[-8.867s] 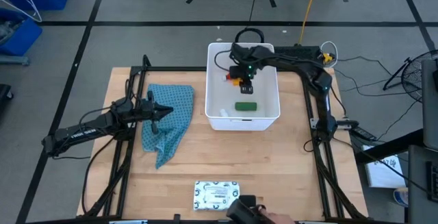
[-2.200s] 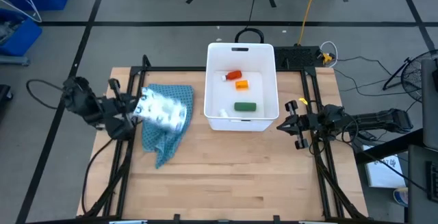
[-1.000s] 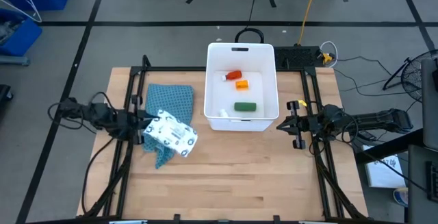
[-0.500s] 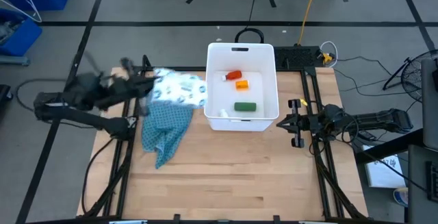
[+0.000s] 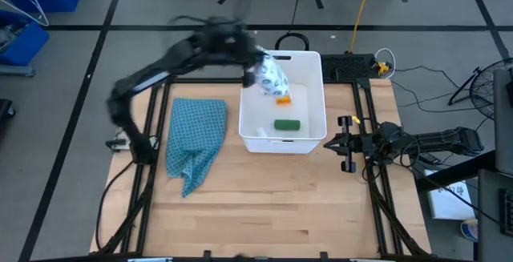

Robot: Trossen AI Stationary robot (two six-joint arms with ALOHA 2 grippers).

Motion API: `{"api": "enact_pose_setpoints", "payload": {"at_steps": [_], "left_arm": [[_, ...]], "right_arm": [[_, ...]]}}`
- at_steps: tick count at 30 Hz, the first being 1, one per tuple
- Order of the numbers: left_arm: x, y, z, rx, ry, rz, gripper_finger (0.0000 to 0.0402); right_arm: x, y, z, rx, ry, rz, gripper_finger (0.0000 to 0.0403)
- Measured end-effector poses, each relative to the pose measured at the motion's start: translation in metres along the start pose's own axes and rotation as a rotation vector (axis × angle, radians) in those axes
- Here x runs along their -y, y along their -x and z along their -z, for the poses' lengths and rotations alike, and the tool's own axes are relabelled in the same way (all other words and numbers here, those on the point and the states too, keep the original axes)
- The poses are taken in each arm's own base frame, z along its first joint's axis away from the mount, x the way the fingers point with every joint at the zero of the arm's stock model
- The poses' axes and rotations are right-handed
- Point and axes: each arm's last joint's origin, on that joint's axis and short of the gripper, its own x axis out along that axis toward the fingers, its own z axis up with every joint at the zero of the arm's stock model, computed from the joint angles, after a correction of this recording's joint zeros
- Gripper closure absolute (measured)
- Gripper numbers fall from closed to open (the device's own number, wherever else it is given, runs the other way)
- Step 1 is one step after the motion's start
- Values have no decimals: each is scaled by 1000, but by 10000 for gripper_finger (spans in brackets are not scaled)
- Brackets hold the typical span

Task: Pick & place medical supplies in basket/bin
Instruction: Put the white mailer bag into the white bin

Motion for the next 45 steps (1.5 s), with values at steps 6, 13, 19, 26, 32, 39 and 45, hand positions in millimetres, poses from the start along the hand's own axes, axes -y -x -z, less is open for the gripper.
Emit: {"api": "enact_pose_setpoints", "payload": {"at_steps": [6,13,19,26,32,39,45], "left_arm": [[-21,-64,31,-229,-27,35,401],[-15,-93,56,-512,-141,26,401],[-3,-101,67,-639,-218,35,401],[0,-94,72,-731,-265,77,401],[12,-97,74,-709,-265,186,401],[34,-120,85,-727,-336,255,401],[55,-153,114,-837,-404,307,401]], "right_arm": [[-1,0,3,-27,-7,-9,403],[-1,0,3,-33,3,-11,403],[-1,0,3,-34,17,-10,403],[-1,0,4,-41,15,-11,403],[-1,0,4,-41,15,-10,403],[-1,0,4,-41,19,-10,403],[-1,0,4,-41,19,-10,403]]}}
